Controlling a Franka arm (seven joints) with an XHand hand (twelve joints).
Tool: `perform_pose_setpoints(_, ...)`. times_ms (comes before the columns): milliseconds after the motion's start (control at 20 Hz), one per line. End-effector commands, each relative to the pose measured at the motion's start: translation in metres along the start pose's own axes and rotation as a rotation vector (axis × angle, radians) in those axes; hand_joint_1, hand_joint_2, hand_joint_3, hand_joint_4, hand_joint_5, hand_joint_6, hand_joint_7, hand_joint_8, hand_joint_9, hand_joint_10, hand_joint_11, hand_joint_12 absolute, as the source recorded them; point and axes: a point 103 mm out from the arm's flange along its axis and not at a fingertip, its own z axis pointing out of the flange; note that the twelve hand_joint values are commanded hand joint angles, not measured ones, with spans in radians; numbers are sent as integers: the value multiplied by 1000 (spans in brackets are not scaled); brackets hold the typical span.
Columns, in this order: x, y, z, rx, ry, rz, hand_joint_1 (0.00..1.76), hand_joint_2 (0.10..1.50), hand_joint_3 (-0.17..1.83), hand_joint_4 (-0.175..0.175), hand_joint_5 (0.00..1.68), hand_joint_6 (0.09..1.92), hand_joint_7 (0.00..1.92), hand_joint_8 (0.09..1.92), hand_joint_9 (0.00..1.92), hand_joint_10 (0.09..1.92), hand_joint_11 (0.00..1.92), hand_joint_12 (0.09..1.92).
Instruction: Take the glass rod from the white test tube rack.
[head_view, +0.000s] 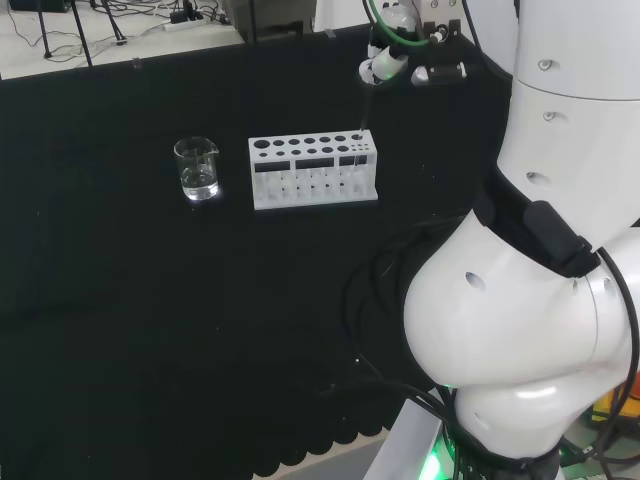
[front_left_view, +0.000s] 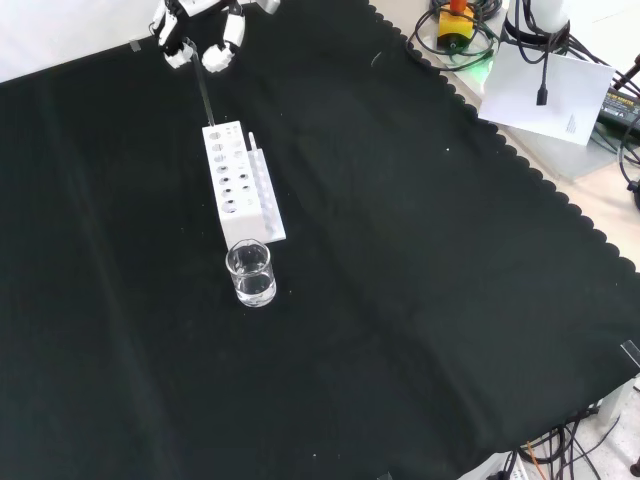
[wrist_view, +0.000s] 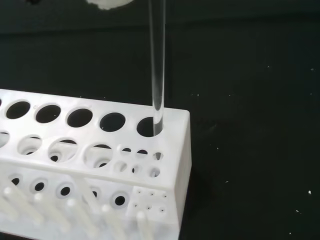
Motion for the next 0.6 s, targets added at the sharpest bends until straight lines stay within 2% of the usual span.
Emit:
perform_pose_setpoints(50,6,1,4,12,8,-9,811,812,674,-175,621,1069,930,1104,1046,1053,649,1344)
perform_pose_setpoints(200,8,3,5,19,9,-9,813,809,684,-175,607,1064,934,1104,1092,1045,783,1301)
perform_pose_setpoints(300,8,4,6,35,22,-11,828,806,691,-175,596,1062,941,1109,1169,1097,1020,1272)
perform_pose_setpoints(500,9,8,6,11,38,-19,976,821,696,-175,652,1064,975,1239,1347,1208,1481,1151)
perform_pose_setpoints(550,10,9,6,-4,40,-20,1031,898,571,-175,717,1143,990,1294,1388,1215,1573,1092)
perform_pose_setpoints(600,11,10,7,-32,59,-31,1109,999,404,-175,737,1140,945,1389,1438,1224,1662,1014)
